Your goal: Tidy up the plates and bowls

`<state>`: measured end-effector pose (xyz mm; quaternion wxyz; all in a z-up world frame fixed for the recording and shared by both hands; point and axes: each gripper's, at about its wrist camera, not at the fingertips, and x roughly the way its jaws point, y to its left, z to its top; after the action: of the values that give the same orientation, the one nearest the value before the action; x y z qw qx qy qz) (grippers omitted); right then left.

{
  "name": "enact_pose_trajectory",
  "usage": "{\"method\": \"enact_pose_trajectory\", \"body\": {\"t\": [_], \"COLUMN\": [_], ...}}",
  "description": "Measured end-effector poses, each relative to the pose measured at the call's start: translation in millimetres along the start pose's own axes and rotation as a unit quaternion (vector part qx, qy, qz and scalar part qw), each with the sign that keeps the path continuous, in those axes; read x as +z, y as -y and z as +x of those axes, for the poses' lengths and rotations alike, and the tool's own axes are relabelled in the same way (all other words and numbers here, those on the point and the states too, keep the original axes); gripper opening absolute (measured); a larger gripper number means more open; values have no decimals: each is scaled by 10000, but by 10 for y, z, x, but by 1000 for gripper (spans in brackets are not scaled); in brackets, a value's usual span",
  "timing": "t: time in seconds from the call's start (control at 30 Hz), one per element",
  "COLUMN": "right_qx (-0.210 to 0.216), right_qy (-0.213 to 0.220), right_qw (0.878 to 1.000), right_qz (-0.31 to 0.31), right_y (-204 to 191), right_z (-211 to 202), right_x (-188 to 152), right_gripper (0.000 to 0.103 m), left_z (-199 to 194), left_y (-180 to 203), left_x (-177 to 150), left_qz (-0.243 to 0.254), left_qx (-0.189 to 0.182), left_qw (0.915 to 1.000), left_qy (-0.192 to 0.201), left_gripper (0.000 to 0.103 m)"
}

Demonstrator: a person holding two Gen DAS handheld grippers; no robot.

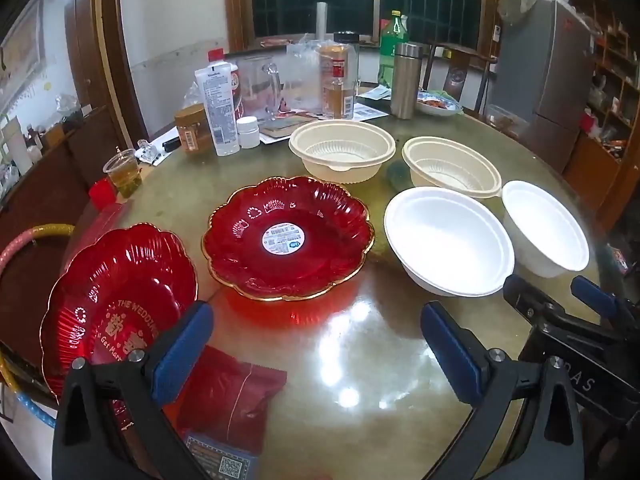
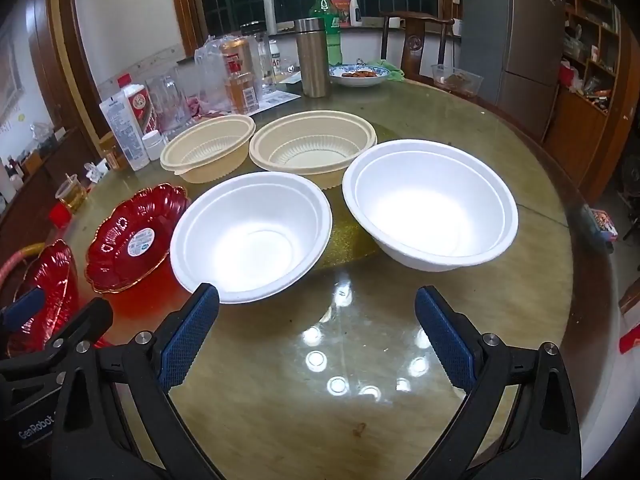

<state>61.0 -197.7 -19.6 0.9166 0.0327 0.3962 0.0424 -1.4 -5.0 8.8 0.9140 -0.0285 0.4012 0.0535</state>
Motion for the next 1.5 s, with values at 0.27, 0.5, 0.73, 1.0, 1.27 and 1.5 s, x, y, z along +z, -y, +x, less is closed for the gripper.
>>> {"method": "enact_pose_trajectory", "body": {"t": [0.27, 0.5, 0.73, 1.0, 1.27, 1.5], "right_qx": [-110, -268, -498, -569, -578, -590], "right_qy": [65, 147, 154, 156, 153, 143], "right_qw": [9998, 9995, 9986, 9980, 9980, 9979], "right_qz": [-162, -76, -94, -204, -210, -220], "right_y": [-140, -212, -275, -354, -357, -355], "right_z": [-8, -31, -58, -68, -69, -67], "right_x": [16, 10, 26, 51, 41, 22], "right_gripper": [99, 99, 99, 99, 99, 99], "left_z": [46, 76, 127, 109, 89, 78], "left_y": [-52, -96, -122, -165, -179, -183], "left_x": [-37, -51, -86, -69, -63, -68], "left_qz": [-36, 103, 84, -9, -8, 1], "left_qx": [-31, -146, -337, -380, -384, -377], "left_qw": [10000, 9998, 9994, 9992, 9992, 9992], "left_qy": [-44, 61, 33, 89, 122, 140], "left_gripper": [103, 103, 103, 103, 103, 103]}}
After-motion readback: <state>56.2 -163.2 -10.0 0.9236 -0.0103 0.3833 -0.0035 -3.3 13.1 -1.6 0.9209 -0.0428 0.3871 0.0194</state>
